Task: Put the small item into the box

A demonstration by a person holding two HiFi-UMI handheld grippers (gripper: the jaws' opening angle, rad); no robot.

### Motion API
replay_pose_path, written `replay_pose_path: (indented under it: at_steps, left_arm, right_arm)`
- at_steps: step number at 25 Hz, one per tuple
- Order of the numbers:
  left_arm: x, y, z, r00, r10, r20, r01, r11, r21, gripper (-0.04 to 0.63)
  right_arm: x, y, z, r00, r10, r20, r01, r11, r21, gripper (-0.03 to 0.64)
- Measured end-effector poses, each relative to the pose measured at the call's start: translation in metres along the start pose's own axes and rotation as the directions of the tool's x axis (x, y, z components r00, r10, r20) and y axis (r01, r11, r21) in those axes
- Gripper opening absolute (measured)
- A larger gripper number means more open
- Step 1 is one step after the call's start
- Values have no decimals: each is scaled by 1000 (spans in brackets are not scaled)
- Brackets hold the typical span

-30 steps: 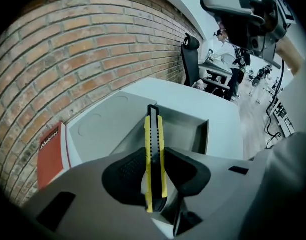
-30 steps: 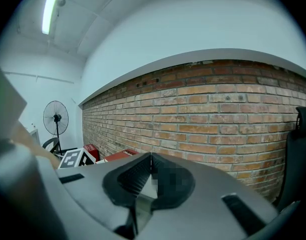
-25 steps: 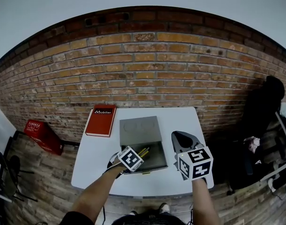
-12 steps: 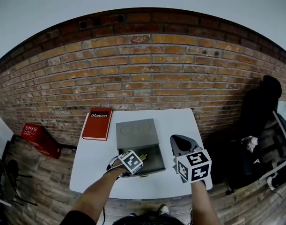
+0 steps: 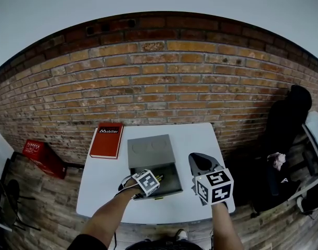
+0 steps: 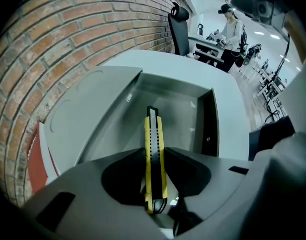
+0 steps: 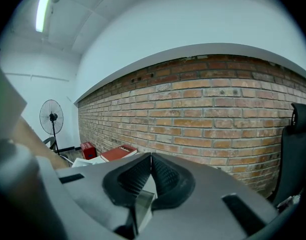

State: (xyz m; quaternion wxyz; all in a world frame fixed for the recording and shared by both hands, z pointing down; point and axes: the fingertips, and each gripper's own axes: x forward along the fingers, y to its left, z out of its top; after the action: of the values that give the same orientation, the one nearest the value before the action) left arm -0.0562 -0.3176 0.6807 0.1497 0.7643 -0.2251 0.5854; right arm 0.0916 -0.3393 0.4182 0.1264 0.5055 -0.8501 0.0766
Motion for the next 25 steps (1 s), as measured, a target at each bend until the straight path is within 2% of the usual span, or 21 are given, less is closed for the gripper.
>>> replay_pose_path:
  at_steps: [3, 11, 14, 17, 20, 25]
  left_arm:
    - [1, 1, -2, 1000, -11, -4, 11, 999, -33, 132]
    - [5, -6, -3, 999, -52, 2, 52, 998, -43, 132]
    - [7, -1, -4, 999, -37, -2, 37, 998, -50, 135]
    - [0, -8, -1, 998, -63, 9, 63, 997, -54, 138]
    - [-4, -3, 3, 999, -39, 30, 40, 998, -48, 138]
    - [-13, -2, 6, 997, -43, 68, 49, 995, -84, 138]
  right_arm:
    - [1, 0, -3, 1000, 3, -7, -3, 1000, -1, 20]
    - [0, -1, -6, 1000, 3, -14, -3, 1000, 1, 20]
    - [0, -2, -6, 1000, 5, -14, -5, 1000, 0, 20]
    - [-1, -2, -6, 1000, 8, -14, -8, 1000, 0, 20]
    - [-1, -3, -5, 1000, 9, -10, -9, 1000, 0, 20]
    - [3, 1, -3, 1000, 24, -7, -24, 1000, -2, 20]
